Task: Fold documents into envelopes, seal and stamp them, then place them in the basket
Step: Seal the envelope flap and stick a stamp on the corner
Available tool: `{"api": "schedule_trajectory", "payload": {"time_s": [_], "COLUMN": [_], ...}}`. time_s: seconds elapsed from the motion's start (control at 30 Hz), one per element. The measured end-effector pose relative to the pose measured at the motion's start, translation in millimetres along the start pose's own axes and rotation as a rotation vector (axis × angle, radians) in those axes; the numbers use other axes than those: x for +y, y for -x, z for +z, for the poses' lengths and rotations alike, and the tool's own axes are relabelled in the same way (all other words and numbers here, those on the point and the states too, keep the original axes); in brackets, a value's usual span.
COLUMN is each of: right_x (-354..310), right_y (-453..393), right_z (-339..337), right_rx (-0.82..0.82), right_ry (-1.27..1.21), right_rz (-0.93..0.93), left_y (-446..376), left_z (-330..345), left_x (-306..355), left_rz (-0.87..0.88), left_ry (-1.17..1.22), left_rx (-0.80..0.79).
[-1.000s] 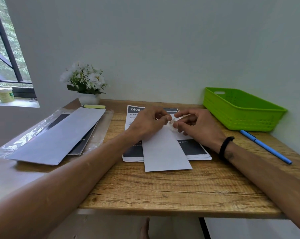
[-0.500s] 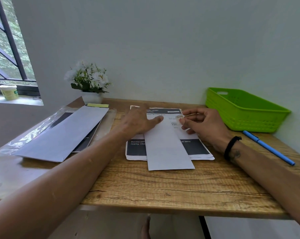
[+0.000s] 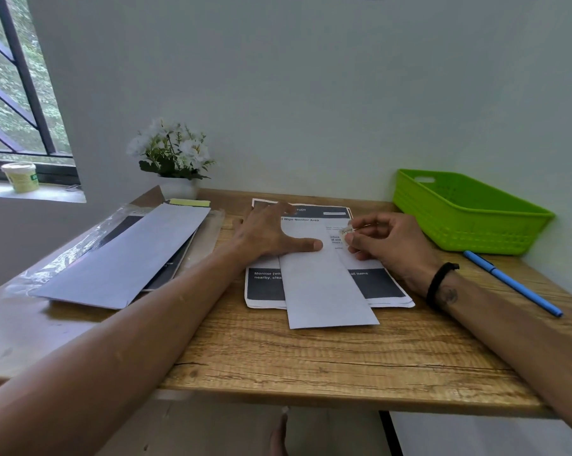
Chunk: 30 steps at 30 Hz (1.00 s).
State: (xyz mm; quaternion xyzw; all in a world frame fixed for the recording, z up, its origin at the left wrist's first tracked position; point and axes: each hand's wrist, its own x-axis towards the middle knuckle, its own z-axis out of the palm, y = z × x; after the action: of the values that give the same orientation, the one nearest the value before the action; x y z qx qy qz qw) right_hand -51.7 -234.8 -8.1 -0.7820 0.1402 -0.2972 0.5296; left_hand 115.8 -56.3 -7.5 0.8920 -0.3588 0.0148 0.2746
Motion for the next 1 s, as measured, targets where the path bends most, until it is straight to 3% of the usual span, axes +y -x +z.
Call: {"api": "schedule_trajectory", "payload": {"time_s": [0.13,0.3,0.47,0.57,0.77,0.9,1.0], "right_x": [1,-4,-16,-23,-32,-35,-34], "right_y": [0,2,4,6,6,9,12], "right_z": [0,-1,-6,-10,-17,-22,-17], "right_rx": [0.017,0.031,-0.144,-0.26,-0.241,-0.317,-0.416], "right_ry": [-0.006,-0.091,-0.439,-0.57,-0.709,-0.67,-0.545], "right_rz": [0.017,0.054,0.207,0.298,0.327,0.337,0.366], "left_y": [0,-2,-3,-8,-17,-22,-26], "left_z": [-7,-19,-30,-35,-37,-43,-45], "left_x": [0,5,7,2,-5,-12,-15], "left_rz": [0.085,-0.031,-0.112,-0.163,-0.223,-0.254,-0.276], "left_ry": [0.259,0.693,1.067,1.181,1.218,1.243,1.316], "left_rx": [0.158,0.252,0.358,0.466,0.721,0.873,0.873]}}
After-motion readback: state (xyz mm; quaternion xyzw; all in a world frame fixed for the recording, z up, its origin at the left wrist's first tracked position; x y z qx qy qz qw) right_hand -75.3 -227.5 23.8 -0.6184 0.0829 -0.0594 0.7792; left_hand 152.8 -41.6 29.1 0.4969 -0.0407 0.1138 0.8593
